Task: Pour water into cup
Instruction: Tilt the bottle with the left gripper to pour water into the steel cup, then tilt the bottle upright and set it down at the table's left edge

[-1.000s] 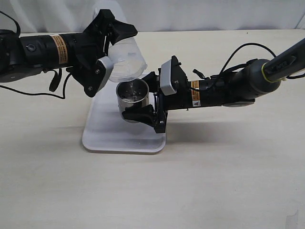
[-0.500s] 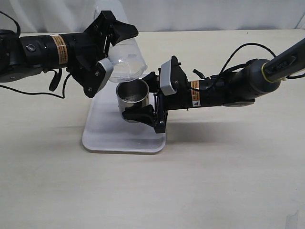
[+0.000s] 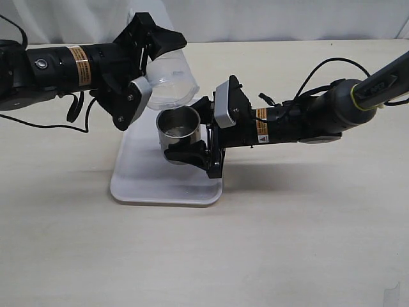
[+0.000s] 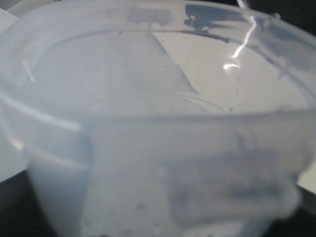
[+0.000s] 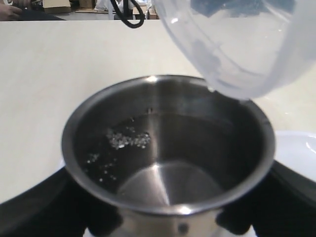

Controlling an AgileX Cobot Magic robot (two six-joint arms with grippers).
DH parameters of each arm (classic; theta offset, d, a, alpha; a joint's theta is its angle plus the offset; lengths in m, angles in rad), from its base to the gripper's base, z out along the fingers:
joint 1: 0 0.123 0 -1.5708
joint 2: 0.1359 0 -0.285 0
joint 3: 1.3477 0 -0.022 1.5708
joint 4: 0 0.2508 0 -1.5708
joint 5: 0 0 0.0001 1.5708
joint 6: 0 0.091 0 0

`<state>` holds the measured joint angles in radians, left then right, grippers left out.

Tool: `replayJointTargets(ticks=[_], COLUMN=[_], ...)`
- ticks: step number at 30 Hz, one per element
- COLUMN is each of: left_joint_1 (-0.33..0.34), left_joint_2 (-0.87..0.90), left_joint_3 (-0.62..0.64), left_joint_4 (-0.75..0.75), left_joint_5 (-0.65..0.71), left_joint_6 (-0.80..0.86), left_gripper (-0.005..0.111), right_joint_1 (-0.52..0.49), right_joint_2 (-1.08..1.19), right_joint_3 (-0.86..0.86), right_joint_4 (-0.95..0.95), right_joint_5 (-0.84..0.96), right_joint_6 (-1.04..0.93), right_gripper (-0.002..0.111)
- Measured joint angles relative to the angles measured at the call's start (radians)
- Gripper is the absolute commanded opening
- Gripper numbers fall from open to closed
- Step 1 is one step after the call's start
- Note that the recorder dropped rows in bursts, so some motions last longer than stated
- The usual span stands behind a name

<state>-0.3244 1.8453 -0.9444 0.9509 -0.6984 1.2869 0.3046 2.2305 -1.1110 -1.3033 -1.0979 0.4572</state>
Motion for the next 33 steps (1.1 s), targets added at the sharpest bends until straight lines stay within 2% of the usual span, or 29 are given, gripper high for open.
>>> replayJointTargets(ticks=[7,10,16,19,21,23,26,33], left_joint_1=[0.0,0.0,0.0,0.0,0.0,0.0,0.013,0.11], left_joint_2=[0.0,0.0,0.0,0.0,0.0,0.0,0.0,0.0], left_joint_3=[0.0,0.0,0.0,0.0,0.0,0.0,0.0,0.0], left_joint_4=[0.0,0.0,-0.028,-0.133,-0.277,-0.468,-0.642,-0.705], left_joint_5=[0.0,0.0,0.072,0.134,0.178,0.213,0.223,0.155], left_joint_6=[-0.18,-0.334,-0.751,-0.958,-1.066,-1.132,-1.186,-1.414], left_gripper=[0.0,0.0,0.0,0.0,0.0,0.0,0.0,0.0], right_joint_1=[0.0,0.0,0.0,0.0,0.0,0.0,0.0,0.0], right_joint_2=[0.0,0.0,0.0,0.0,0.0,0.0,0.0,0.0], right_joint_3=[0.0,0.0,0.0,0.0,0.0,0.0,0.0,0.0], right_joint_4=[0.009,0.018,0.041,0.043,0.05,0.062,0.069,0.069], right_joint_5=[0.0,0.002,0.034,0.056,0.064,0.066,0.066,0.066], right_joint_6=[0.0,0.0,0.0,0.0,0.0,0.0,0.0,0.0], right_gripper=[0.004,0.004,0.004,0.004,0.004,0.004,0.004,0.004])
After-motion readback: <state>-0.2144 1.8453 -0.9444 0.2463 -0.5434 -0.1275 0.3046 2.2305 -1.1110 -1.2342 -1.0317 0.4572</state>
